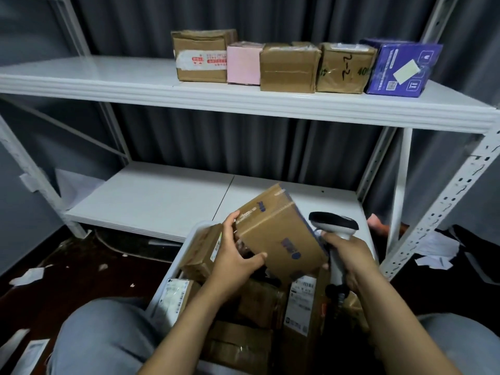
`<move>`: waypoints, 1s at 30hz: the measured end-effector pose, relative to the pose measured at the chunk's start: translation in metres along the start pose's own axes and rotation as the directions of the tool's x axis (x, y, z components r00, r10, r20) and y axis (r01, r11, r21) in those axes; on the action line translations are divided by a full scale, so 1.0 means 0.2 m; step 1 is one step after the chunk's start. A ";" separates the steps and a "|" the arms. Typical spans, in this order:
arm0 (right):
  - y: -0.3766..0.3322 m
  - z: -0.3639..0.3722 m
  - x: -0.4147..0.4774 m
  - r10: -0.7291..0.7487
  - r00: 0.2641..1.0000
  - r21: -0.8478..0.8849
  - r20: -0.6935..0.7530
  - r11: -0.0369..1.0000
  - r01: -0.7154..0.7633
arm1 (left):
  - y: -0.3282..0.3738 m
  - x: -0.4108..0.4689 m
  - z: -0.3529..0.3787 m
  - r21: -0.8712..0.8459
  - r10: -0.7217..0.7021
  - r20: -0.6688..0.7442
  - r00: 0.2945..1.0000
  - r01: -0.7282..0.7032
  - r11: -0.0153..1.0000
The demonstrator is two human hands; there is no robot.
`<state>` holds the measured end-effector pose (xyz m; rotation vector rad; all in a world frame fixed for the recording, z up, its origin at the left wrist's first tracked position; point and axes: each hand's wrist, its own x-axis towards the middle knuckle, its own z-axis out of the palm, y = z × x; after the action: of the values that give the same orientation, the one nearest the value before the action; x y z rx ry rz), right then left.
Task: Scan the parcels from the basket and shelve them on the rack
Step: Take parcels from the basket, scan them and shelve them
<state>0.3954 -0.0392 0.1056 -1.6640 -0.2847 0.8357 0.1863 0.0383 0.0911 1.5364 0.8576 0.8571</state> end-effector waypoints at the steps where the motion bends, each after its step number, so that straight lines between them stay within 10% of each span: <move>1: 0.00 0.00 0.00 -0.010 0.999 0.051 -0.040 0.999 0.012 | -0.01 0.00 -0.02 0.051 -0.013 -0.005 1.000 0.013 0.999; 10: 0.01 0.02 -0.06 -0.034 0.991 0.215 -0.130 0.975 0.062 | 0.00 -0.06 -0.03 0.019 -0.232 -0.055 0.971 0.234 0.972; 23: 0.08 0.01 -0.08 -0.071 0.993 0.233 -0.099 0.968 0.093 | -0.04 -0.04 -0.06 -0.039 -0.142 0.057 0.988 0.144 0.989; 30: 0.12 0.05 -0.05 -0.077 0.997 0.118 -0.004 0.990 0.077 | -0.05 0.03 -0.01 -0.019 -0.183 -0.249 0.951 0.184 0.983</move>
<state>0.3753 -0.0444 0.0873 -1.5333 -0.2931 0.7806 0.1857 0.0453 0.0818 1.3441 1.1674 0.9233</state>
